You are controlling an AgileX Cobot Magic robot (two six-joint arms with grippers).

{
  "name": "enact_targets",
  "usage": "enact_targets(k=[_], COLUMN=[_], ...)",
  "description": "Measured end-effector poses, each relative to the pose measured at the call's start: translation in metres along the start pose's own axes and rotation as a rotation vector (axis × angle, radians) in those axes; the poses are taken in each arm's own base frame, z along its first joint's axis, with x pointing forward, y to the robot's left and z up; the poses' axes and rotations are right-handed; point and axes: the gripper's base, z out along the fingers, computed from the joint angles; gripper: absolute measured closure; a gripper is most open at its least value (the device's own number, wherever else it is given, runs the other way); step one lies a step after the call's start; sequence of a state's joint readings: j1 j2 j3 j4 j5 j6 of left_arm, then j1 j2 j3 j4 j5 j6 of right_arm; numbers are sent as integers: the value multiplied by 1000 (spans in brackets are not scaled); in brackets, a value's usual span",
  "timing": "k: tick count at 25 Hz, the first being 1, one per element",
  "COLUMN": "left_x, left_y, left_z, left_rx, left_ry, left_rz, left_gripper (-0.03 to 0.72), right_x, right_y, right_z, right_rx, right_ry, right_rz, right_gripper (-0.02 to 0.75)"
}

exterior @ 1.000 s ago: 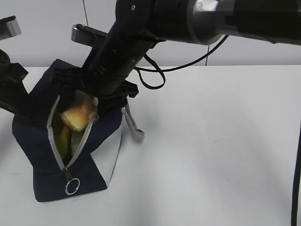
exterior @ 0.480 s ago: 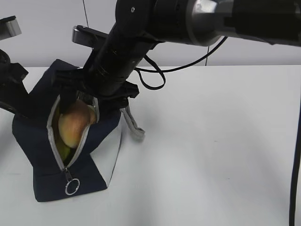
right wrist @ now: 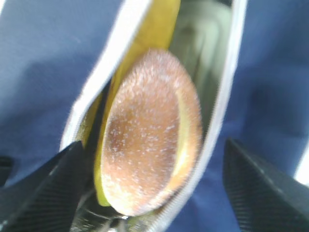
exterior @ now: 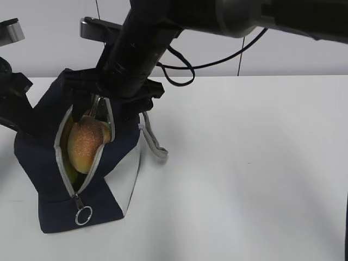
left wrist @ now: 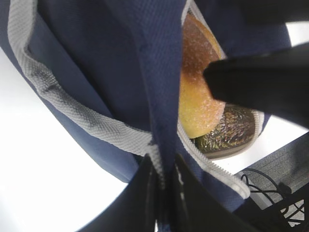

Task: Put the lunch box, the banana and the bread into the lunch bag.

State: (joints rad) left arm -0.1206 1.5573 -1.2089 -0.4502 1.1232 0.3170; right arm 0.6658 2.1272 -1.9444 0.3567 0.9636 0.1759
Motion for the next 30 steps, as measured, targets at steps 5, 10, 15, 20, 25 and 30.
enact_targets(k=[5, 10, 15, 20, 25, 30], left_x=[0, 0, 0, 0, 0, 0], left_y=[0, 0, 0, 0, 0, 0], left_z=[0, 0, 0, 0, 0, 0], left_rx=[0, 0, 0, 0, 0, 0], left_ry=[0, 0, 0, 0, 0, 0], left_rz=[0, 0, 0, 0, 0, 0], left_gripper=[662, 662, 662, 662, 662, 662], right_x=[-10, -13, -19, -17, -17, -16], right_y=[-6, -30, -54, -65, -65, -66], right_z=[-21, -25, -19, 3, 12, 20], right_rx=[152, 241, 235, 199, 163, 145], right_ry=[-8, 19, 34, 86, 87, 106], right_rz=[-43, -2, 76, 126, 134, 147], right_gripper=[67, 85, 139, 162, 167, 232])
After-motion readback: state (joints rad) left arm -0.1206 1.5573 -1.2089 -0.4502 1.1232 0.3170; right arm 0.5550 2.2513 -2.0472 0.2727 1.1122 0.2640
